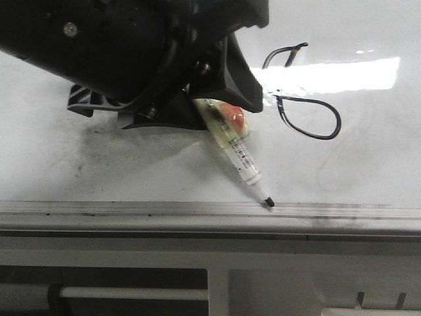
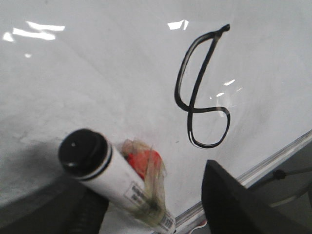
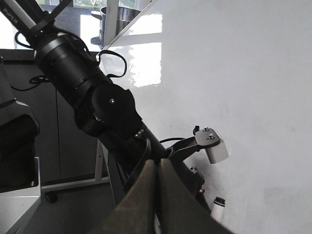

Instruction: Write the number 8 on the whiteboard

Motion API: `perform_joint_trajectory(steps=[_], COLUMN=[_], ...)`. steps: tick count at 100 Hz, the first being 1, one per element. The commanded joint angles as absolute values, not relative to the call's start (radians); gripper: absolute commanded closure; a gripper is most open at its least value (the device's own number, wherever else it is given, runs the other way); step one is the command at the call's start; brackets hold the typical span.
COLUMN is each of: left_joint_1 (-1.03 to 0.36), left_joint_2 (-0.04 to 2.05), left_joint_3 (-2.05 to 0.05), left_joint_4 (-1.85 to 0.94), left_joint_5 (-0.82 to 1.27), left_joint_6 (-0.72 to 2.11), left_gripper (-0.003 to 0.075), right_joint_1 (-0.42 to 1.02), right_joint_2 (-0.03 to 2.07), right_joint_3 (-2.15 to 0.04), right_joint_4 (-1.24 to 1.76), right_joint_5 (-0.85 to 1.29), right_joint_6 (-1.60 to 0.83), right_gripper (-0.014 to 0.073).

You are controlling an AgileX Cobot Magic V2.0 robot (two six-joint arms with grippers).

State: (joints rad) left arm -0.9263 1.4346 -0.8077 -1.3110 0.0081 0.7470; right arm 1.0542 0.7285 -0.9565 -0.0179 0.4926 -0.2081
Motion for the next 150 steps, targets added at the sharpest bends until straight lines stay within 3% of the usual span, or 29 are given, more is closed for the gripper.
perform_joint_trajectory(steps=[1,17,58,65,72,90,115,150], left_joint_1=[-0.892,-0.894,-0.894,-0.894,-0.894,-0.894,-0.894,-0.894], left_joint_2=[1.454,1.394,1.058,0.986,0.907,0.686,0.46,0.437], left_joint_3=[-0.809,-0.817,-0.772,-0.739,-0.69,-0.522,-0.387,-0.368], left_joint_4=[-1.325,-1.325,-1.212,-1.188,-1.183,-1.183,-1.186,-1.186], left_joint_5=[-0.248,-0.223,-0.124,-0.092,-0.064,-0.057,-0.057,-0.06], left_joint_6=[0.738,0.738,0.765,0.812,0.845,0.867,0.867,0.867], left_gripper=[0.0225,0.0171,0.0181,0.0233,0.0344,0.0745,0.0741,0.0741], right_joint_1=[1.056,1.056,1.056,1.056,1.056,1.056,1.056,1.056], right_joint_2=[0.723,0.723,0.624,0.587,0.537,0.347,0.168,0.161], right_joint_3=[-0.99,-0.99,-0.988,-0.977,-0.946,-0.776,-0.622,-0.618], right_joint_4=[-0.025,-0.031,-0.154,-0.2,-0.274,-0.53,-0.588,-0.583], right_joint_5=[0.403,0.403,0.507,0.578,0.647,0.715,0.697,0.718], right_joint_6=[-0.209,-0.209,-0.209,-0.203,-0.125,0.095,0.158,0.158], right_gripper=[0.0657,0.0657,0.0655,0.0648,0.0634,0.0635,0.0636,0.0636])
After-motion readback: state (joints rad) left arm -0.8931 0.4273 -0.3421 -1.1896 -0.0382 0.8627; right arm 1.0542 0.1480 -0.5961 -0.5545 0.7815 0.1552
